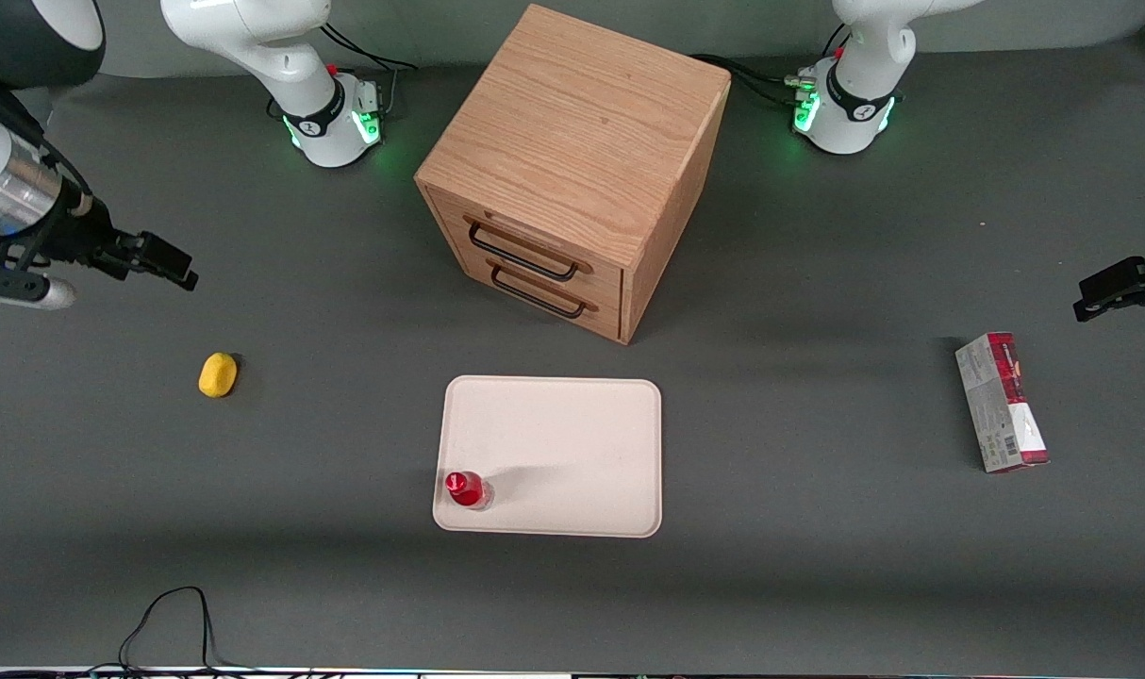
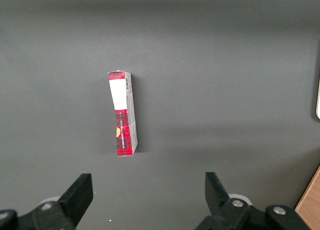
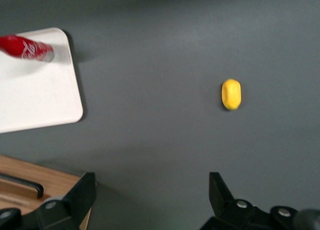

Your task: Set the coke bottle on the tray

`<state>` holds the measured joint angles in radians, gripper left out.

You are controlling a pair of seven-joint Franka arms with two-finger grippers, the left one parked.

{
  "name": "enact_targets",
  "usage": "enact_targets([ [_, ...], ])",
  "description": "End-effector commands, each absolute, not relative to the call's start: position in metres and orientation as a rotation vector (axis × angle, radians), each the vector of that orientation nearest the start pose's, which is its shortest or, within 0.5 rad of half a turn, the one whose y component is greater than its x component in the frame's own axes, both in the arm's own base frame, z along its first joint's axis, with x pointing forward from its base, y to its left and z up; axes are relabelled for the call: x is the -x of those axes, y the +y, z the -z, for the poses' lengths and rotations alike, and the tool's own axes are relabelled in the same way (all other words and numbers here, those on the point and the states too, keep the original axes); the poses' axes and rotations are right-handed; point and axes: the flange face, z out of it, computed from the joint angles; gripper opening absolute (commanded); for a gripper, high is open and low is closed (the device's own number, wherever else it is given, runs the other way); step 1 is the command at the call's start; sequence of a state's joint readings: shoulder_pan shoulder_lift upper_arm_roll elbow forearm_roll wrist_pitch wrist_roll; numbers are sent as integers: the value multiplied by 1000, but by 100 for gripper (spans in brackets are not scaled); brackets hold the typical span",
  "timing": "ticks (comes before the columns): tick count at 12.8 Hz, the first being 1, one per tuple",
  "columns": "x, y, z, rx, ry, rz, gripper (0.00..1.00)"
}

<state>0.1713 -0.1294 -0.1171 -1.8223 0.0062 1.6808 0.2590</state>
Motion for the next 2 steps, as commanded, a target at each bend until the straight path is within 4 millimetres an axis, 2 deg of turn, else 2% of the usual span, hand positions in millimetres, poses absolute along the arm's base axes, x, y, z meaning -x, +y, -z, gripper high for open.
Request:
enact_targets([
  [1, -520, 27, -584, 3131, 268, -40, 100],
  [2, -526, 27, -586, 3133, 267, -35, 100],
])
